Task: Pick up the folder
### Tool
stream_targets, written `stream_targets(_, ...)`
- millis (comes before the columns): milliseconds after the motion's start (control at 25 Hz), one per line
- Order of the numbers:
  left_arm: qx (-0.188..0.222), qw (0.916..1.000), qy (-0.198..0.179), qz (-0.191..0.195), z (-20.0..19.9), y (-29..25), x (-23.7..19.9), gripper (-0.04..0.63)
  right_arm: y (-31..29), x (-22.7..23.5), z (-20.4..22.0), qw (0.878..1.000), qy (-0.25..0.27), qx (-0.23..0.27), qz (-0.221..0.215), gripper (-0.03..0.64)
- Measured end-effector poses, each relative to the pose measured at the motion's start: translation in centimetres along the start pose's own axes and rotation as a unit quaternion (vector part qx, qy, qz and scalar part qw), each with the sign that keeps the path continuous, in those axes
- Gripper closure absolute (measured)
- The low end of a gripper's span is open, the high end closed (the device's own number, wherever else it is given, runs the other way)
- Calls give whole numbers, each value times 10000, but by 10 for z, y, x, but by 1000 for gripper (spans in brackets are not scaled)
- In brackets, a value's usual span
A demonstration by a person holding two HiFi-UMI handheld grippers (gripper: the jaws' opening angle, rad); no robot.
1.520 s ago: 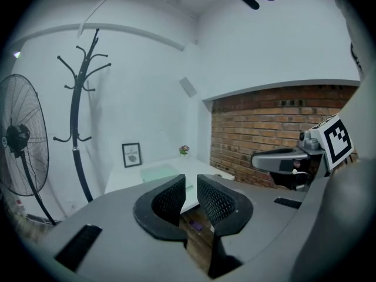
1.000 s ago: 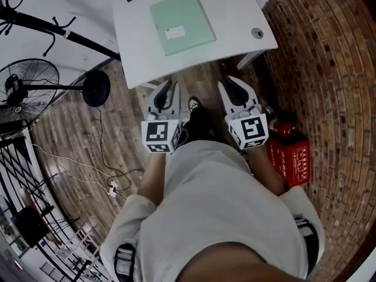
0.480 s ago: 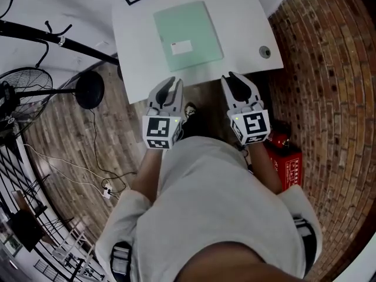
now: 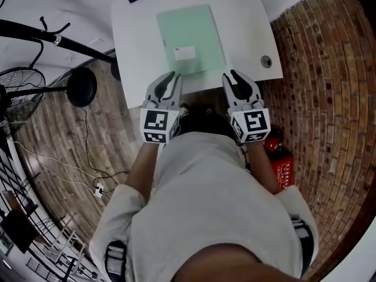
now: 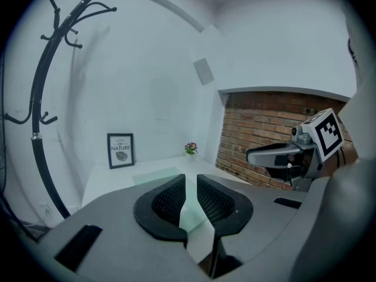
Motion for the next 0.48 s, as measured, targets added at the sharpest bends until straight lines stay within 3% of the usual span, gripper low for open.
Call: stream_targets(480,-67,9989,296,-344,-6,-42,-37,544,-55,40,-4,9997,56,-158,-176,518)
Point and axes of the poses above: the fingertips, and each gripper's own axes: y backward along the fingers, x to its right, z out of its underside, the point moved 3 cm from there along y, backward along the fingers, and after that the axes turned 3 degrees about -y, right-handed, at the moved point
